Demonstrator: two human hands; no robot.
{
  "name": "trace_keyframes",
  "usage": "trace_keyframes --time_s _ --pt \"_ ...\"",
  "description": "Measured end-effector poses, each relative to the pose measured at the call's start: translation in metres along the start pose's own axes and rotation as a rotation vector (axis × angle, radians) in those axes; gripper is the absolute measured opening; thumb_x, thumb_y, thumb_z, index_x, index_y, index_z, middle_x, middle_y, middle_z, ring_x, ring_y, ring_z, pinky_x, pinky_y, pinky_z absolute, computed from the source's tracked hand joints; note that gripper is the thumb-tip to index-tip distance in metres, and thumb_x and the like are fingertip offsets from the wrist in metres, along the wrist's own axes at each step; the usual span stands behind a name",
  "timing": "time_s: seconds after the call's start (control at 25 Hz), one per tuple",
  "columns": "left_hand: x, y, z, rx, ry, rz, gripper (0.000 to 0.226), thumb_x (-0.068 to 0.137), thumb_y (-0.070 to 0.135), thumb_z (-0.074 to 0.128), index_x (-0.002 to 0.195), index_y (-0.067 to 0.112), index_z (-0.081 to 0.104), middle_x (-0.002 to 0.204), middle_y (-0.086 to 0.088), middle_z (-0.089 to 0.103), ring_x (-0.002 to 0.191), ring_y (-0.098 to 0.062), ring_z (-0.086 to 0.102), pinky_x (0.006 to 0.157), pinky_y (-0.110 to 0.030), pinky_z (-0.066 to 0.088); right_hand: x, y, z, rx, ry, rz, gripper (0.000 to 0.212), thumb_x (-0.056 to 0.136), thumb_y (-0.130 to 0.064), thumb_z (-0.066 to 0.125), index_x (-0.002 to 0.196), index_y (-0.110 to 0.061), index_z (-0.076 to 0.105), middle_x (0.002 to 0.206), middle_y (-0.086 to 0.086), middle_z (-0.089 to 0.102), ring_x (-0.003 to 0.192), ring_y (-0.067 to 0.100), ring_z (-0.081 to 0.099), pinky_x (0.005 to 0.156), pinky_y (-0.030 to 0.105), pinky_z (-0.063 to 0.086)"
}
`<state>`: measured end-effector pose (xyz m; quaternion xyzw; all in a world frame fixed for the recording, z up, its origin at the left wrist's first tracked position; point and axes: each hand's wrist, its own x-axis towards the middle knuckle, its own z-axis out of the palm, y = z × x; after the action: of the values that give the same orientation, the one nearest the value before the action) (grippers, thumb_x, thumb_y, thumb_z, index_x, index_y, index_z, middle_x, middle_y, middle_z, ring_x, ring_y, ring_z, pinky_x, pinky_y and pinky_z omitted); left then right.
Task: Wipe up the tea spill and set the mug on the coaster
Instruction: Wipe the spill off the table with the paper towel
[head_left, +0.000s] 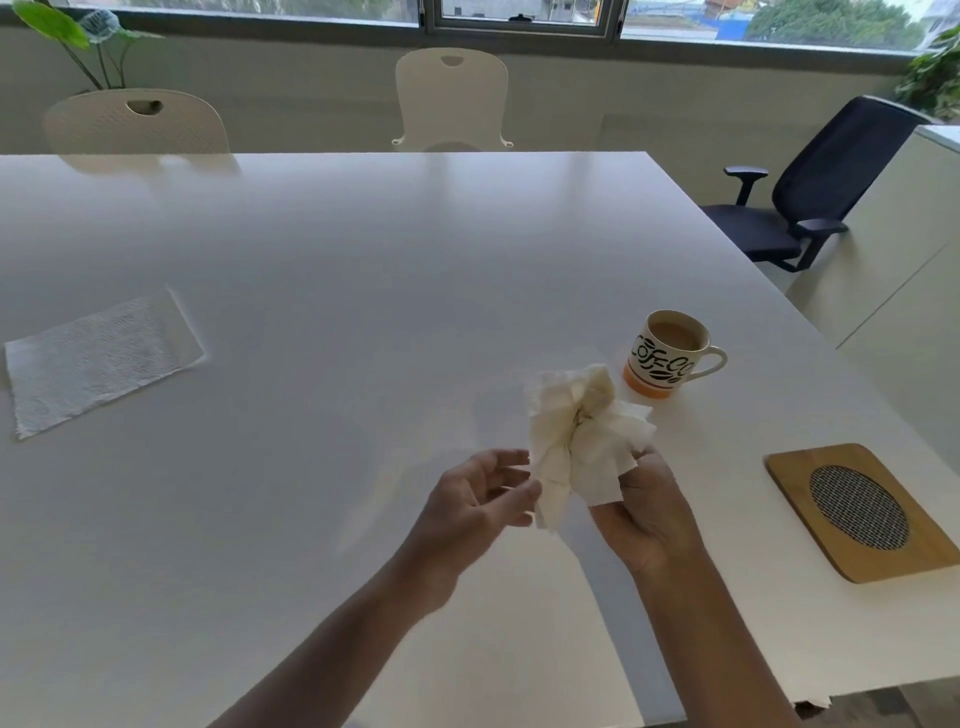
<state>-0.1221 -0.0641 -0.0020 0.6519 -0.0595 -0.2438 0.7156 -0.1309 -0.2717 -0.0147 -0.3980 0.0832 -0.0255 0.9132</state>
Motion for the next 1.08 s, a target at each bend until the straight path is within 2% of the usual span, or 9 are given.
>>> trace_keyframes --time_s 0.16,0.32,0.4,0.52,0.68,0.8,0.88,0.96,1.08 --pt "0.005 -0.010 0.033 0.019 0.000 -0.009 0.036 0.093 0.021 0.083 0.127 0.020 0.071 0.109 -0.005 0.082 0.104 -0.026 0.078 0.094 -0.041 0.065 -0.015 -0.004 -0.023 -0.115 0.177 -0.121 0.039 0.081 -0.002 0.078 0.120 -0.001 0.074 0.108 0.019 0.078 0.099 0.031 0.077 0.082 0.039 0.066" --pt "0.017 -0.013 0.063 0.057 -0.003 0.023 0.031 0.090 0.026 0.085 0.119 0.024 0.075 0.108 0.000 0.083 0.104 -0.021 0.079 0.094 -0.037 0.065 -0.028 -0.016 -0.041 -0.116 0.234 -0.143 0.035 0.082 -0.007 0.077 0.117 -0.002 0.075 0.113 0.018 0.076 0.104 0.029 0.075 0.092 0.040 0.064" --pt "0.023 -0.013 0.076 0.051 -0.017 0.022 0.029 0.090 0.025 0.084 0.118 0.023 0.076 0.107 -0.002 0.083 0.104 -0.023 0.079 0.094 -0.038 0.065 -0.034 -0.026 -0.049 -0.141 0.221 -0.175 0.030 0.083 -0.009 0.076 0.113 -0.005 0.075 0.107 0.015 0.074 0.100 0.026 0.074 0.088 0.036 0.064" --pt "0.034 -0.012 0.093 0.071 -0.021 0.018 0.027 0.093 0.020 0.081 0.119 0.020 0.075 0.103 -0.005 0.083 0.100 -0.025 0.079 0.091 -0.036 0.065 -0.037 -0.044 -0.065 -0.186 0.220 -0.265 0.019 0.085 -0.008 0.075 0.103 -0.013 0.075 0.098 0.009 0.070 0.091 0.020 0.070 0.073 0.027 0.063" --pt "0.042 -0.013 0.108 0.130 -0.052 0.023 0.023 0.098 0.017 0.076 0.121 0.020 0.073 0.097 -0.004 0.083 0.087 -0.017 0.081 0.084 -0.028 0.064 -0.039 -0.067 -0.085 -0.149 0.234 -0.335 0.026 0.093 -0.005 0.068 0.113 -0.021 0.076 0.103 0.003 0.076 0.095 0.015 0.076 0.077 0.026 0.063" --pt "0.054 -0.010 0.116 0.233 0.029 0.099 0.025 0.098 0.017 0.076 0.122 0.022 0.072 0.095 -0.001 0.083 0.085 -0.014 0.081 0.083 -0.028 0.065 -0.040 -0.079 -0.102 -0.127 0.328 -0.334 0.031 0.094 -0.002 0.070 0.118 -0.020 0.077 0.108 0.006 0.076 0.101 0.021 0.075 0.080 0.029 0.064" --pt "0.071 -0.004 0.117 0.319 0.162 0.199 0.030 0.097 0.016 0.077 0.127 0.018 0.071 0.094 -0.001 0.081 0.087 -0.012 0.079 0.085 -0.028 0.065 -0.040 -0.086 -0.114 -0.104 0.393 -0.326 0.031 0.097 0.002 0.069 0.118 -0.019 0.078 0.111 0.008 0.077 0.102 0.024 0.075 0.082 0.032 0.065" --pt "0.093 0.010 0.116 0.426 0.251 0.298 0.039 0.097 0.018 0.077 0.135 0.015 0.066 0.102 0.004 0.078 0.093 -0.007 0.076 0.086 -0.023 0.063 -0.040 -0.093 -0.121 -0.074 0.438 -0.327 0.033 0.095 0.001 0.073 0.119 -0.020 0.079 0.117 0.011 0.077 0.107 0.026 0.075 0.088 0.036 0.066" --pt "0.130 0.031 0.117 0.575 0.225 0.343 0.069 0.092 0.029 0.083 0.151 0.015 0.050 0.127 0.000 0.070 0.116 -0.012 0.069 0.097 -0.029 0.060 -0.038 -0.102 -0.129 -0.036 0.481 -0.330 0.037 0.087 -0.006 0.078 0.121 -0.020 0.078 0.120 0.011 0.077 0.109 0.026 0.076 0.090 0.039 0.066"
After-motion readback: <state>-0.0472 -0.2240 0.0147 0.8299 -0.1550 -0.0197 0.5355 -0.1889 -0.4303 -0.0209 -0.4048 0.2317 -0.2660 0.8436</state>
